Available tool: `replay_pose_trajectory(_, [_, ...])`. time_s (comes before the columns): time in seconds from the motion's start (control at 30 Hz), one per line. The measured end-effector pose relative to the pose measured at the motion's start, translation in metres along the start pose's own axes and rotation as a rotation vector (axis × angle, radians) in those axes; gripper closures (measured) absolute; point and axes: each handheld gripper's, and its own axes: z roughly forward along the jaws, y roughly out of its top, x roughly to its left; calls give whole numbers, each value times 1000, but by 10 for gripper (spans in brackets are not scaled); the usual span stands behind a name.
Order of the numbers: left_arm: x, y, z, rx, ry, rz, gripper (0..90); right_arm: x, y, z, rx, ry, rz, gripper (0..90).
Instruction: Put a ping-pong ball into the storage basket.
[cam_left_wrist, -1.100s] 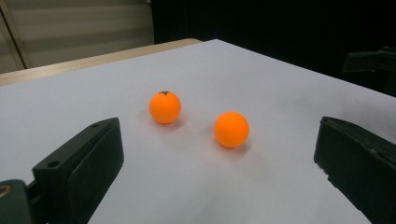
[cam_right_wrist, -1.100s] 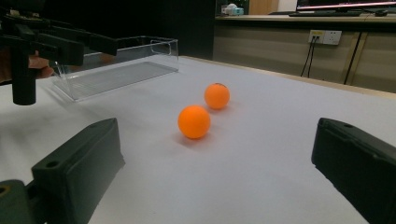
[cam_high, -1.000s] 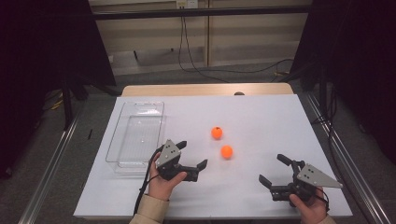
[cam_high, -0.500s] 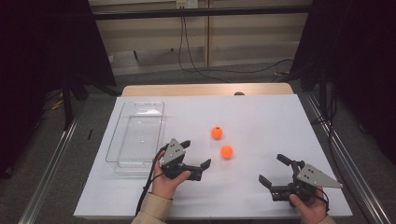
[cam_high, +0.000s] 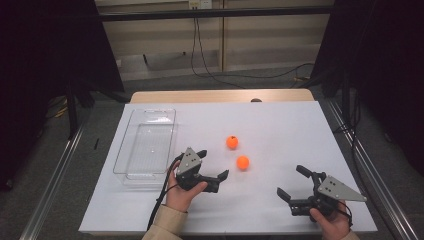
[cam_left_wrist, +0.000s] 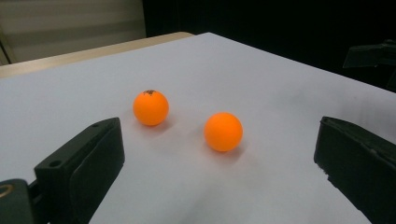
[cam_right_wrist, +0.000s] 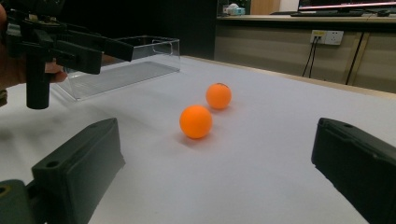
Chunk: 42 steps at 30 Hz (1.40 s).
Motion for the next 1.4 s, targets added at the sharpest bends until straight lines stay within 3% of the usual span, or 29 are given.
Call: replay_pose_trajectory(1.4, [0, 1, 25, 43, -13, -4, 19, -1, 0, 0, 1, 1, -3, 13])
